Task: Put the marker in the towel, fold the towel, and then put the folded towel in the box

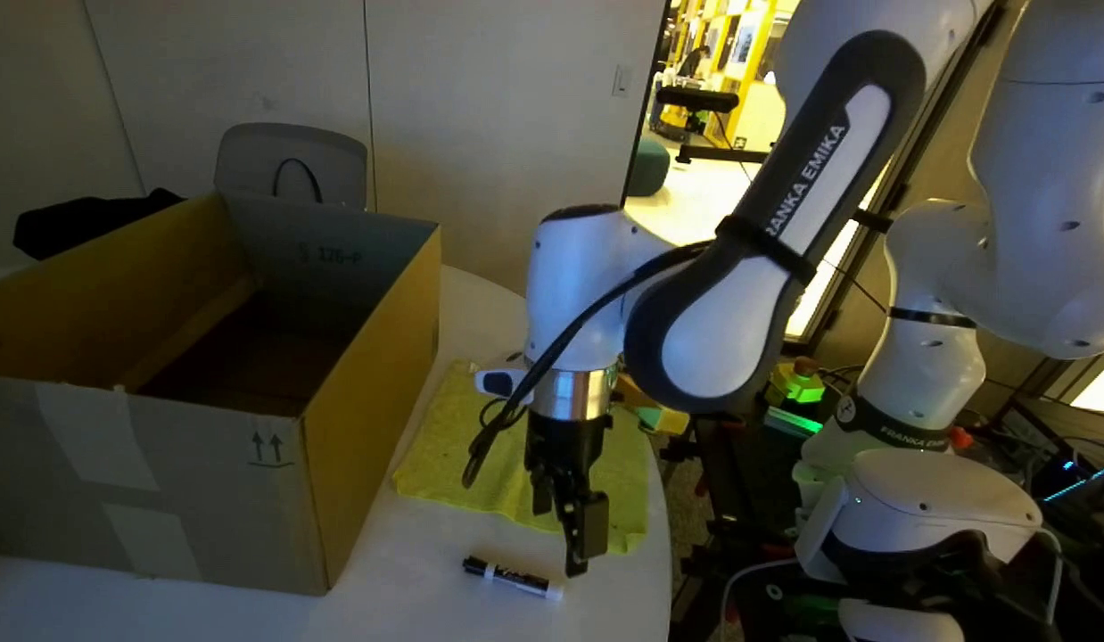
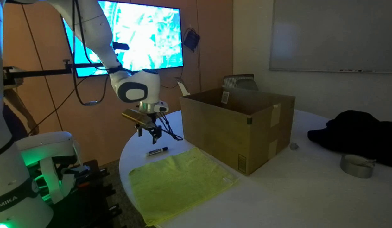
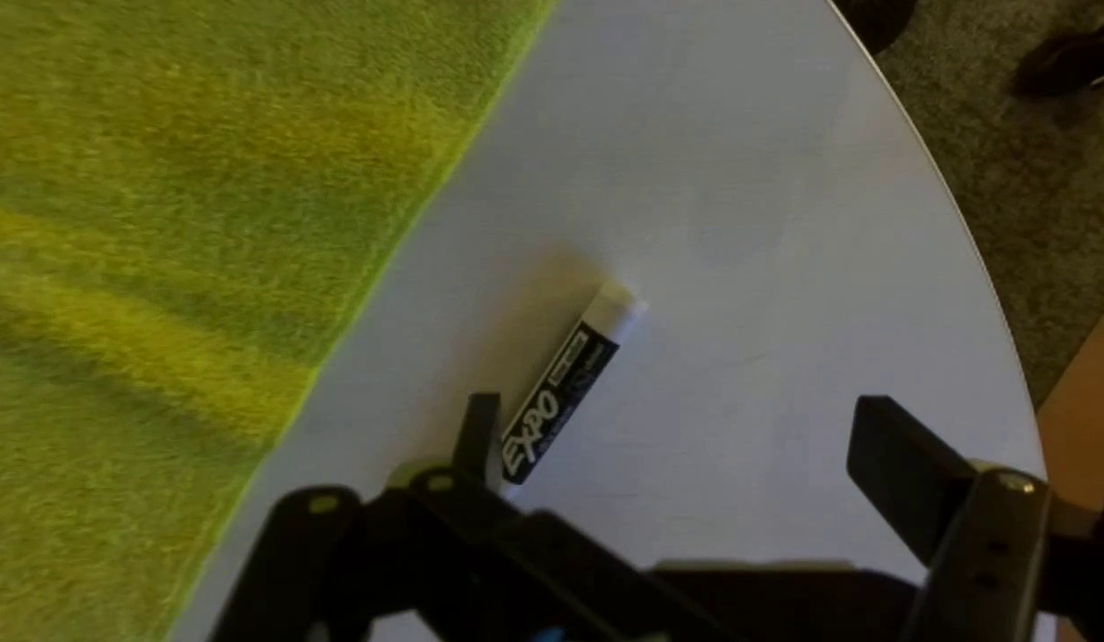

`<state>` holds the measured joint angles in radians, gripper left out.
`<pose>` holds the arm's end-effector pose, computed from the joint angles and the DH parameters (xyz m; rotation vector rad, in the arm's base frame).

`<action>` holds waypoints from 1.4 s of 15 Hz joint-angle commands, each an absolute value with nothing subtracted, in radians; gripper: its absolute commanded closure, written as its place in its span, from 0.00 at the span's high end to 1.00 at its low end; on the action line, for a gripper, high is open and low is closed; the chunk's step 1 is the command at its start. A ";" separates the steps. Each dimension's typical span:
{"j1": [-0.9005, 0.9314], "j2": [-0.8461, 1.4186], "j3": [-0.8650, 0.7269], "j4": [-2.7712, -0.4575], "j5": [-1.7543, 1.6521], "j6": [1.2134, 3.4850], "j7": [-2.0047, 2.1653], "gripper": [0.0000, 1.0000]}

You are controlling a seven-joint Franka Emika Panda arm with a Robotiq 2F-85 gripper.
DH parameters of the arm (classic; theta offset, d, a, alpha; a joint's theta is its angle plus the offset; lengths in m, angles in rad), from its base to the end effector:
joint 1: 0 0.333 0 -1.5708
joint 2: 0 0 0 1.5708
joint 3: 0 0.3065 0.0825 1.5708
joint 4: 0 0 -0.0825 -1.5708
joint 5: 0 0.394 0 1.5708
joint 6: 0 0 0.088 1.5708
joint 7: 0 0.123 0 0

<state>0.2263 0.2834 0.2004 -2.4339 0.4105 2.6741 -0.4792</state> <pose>0.4420 0.1976 0.1540 -2.8074 -0.7578 0.0589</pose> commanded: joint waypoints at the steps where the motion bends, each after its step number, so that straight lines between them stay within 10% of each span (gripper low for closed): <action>1: 0.182 0.447 0.262 -2.307 0.374 2.741 -0.391 1.00; 11: 0.212 0.643 0.198 -2.204 0.108 2.870 -0.158 0.97; 21: 0.202 0.553 0.206 -2.198 -0.016 2.686 -0.142 0.18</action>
<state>0.2121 0.5896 0.2003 -2.2062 0.0145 2.7671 -0.1393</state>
